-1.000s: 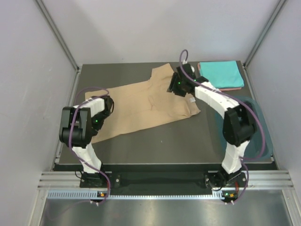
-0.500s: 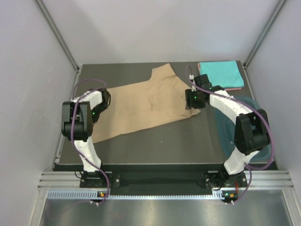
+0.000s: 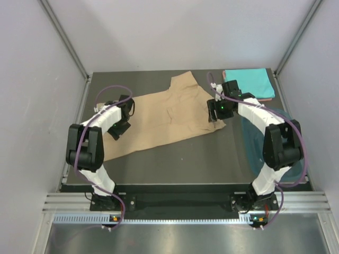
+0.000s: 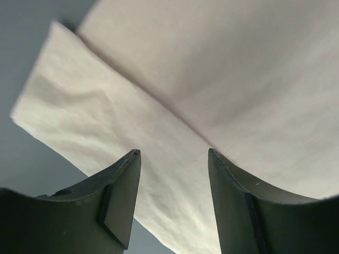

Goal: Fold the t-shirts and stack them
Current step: Fold the tshirt

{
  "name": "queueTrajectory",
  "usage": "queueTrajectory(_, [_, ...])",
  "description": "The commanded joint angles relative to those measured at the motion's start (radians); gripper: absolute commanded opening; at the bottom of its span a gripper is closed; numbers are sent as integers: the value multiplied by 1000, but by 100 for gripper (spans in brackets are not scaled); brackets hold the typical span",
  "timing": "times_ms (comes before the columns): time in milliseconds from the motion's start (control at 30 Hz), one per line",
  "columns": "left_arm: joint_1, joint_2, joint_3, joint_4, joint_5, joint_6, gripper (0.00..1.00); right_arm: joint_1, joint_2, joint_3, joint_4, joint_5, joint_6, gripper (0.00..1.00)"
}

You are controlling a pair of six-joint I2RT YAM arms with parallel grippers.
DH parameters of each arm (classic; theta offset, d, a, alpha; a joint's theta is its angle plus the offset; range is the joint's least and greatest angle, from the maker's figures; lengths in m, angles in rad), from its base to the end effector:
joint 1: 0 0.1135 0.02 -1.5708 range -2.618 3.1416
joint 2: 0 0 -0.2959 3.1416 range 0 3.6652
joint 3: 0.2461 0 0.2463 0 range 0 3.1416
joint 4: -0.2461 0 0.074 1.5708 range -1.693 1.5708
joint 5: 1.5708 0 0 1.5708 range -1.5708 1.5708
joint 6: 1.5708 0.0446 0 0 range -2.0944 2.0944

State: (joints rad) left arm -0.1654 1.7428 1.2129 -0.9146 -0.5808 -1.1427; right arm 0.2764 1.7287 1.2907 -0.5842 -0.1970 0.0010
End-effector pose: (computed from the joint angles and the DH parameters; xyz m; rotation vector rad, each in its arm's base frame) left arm 0.3208 -0.0287 0.2257 -1.2843 2.3094 0.5250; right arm 0.3533 0.1093 0.2583 -0.4290 2.5684 0.3560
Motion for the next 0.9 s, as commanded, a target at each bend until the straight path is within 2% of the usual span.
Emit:
queueTrajectory(0, [10, -28, -73, 94, 172, 29, 58, -8, 25, 35, -6, -28, -45, 63])
queueTrajectory(67, [10, -19, -111, 127, 202, 24, 57, -13, 43, 47, -34, -53, -52, 63])
queueTrajectory(200, [10, 30, -118, 92, 150, -14, 58, -11, 66, 45, -16, -70, -75, 63])
queueTrajectory(500, [9, 167, -10, -36, 7, -75, 59, -8, 103, 16, 58, -39, -88, 63])
queueTrajectory(867, [-3, 187, 68, -73, -16, -114, 60, -8, 111, -7, 43, 34, -47, 54])
